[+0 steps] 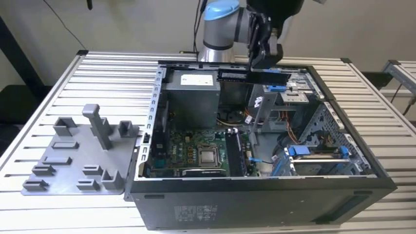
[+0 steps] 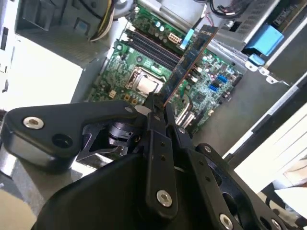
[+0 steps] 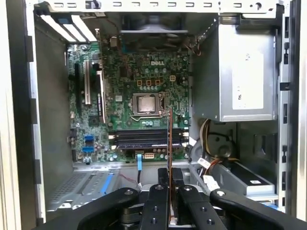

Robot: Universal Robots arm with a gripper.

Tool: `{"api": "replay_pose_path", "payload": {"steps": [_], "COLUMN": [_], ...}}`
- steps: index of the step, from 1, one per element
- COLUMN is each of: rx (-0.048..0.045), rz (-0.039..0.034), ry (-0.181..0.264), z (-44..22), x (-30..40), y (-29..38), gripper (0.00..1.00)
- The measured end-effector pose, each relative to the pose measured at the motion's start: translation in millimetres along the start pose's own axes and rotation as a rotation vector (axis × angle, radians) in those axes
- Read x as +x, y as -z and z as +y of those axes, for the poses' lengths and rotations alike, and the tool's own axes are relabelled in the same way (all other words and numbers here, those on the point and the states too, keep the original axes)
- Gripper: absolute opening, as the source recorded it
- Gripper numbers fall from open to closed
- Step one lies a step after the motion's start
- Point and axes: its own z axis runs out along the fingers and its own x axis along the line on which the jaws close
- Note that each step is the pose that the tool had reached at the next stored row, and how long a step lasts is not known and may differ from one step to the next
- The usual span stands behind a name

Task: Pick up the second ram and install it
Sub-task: 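Pick up the second ram and move it above second insertion slot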

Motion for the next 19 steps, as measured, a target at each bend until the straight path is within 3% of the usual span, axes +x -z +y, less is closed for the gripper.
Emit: {"api": "replay_pose_path", "payload": {"steps": [4, 7, 9, 13, 19], "rx": [-0.0002, -0.0008, 0.0062, 0.0076, 0.0081], "rz": [0.0002, 0.0008, 0.0009, 0.0010, 0.0008], "ry": [0.005, 0.047, 0.049, 0.043, 0.035], "z": [0.7, 0.9, 1.7, 2.3, 2.4], "x": [-15.3, -17.1, -19.1, -24.5, -25.4], "y": [-2.0, -3.5, -4.5, -5.3, -5.4], "gripper": [0.15, 0.15, 0.15, 0.15, 0.15]}}
